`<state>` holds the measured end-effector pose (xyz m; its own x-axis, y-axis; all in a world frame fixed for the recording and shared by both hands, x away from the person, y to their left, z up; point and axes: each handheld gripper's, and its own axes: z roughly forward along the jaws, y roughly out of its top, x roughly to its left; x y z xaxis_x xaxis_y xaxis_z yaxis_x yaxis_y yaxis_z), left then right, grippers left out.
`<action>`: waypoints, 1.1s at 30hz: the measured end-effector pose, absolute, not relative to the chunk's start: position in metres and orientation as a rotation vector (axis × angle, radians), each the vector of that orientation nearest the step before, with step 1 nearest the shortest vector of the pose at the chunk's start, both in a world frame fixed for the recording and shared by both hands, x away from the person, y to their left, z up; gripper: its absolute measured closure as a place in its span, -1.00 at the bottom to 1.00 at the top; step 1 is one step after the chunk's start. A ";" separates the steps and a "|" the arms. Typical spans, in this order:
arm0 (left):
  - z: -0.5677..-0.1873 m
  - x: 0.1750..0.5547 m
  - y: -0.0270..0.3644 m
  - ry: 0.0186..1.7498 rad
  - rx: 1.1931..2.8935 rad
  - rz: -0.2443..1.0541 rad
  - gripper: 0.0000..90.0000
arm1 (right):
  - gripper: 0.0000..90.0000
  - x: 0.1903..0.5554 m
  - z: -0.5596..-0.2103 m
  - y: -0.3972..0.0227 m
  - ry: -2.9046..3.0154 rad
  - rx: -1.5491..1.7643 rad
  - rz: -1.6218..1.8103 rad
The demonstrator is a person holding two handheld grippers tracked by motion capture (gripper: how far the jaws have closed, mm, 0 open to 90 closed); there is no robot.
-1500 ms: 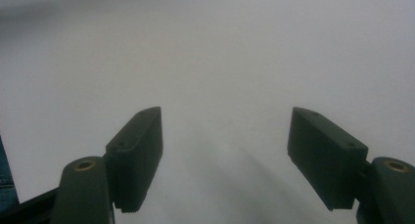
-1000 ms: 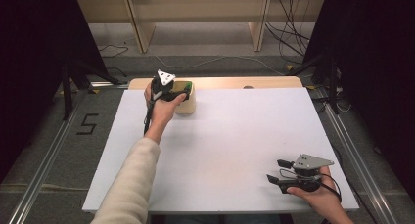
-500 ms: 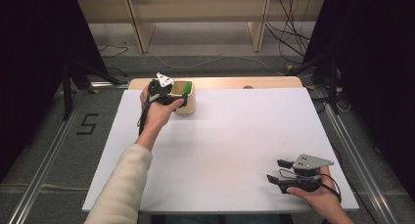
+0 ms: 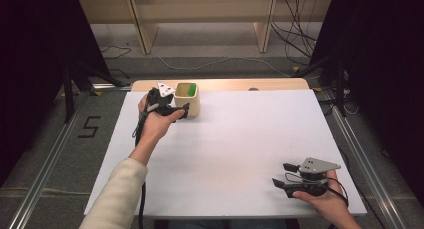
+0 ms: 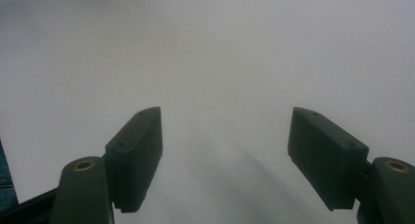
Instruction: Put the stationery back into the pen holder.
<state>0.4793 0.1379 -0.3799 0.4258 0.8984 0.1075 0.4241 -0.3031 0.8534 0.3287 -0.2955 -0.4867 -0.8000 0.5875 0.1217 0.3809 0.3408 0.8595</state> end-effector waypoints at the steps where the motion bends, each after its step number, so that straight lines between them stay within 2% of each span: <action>1: -0.380 0.477 0.137 1.123 1.899 0.769 -0.59 | -0.35 0.329 -0.487 -0.295 2.393 0.880 1.446; 21: -0.389 0.438 0.136 1.065 1.962 0.745 -0.56 | -0.35 0.329 -0.487 -0.296 2.390 0.876 1.447; 33: -0.409 0.411 0.136 1.030 2.002 0.693 -0.55 | -0.35 0.329 -0.487 -0.295 2.389 0.882 1.451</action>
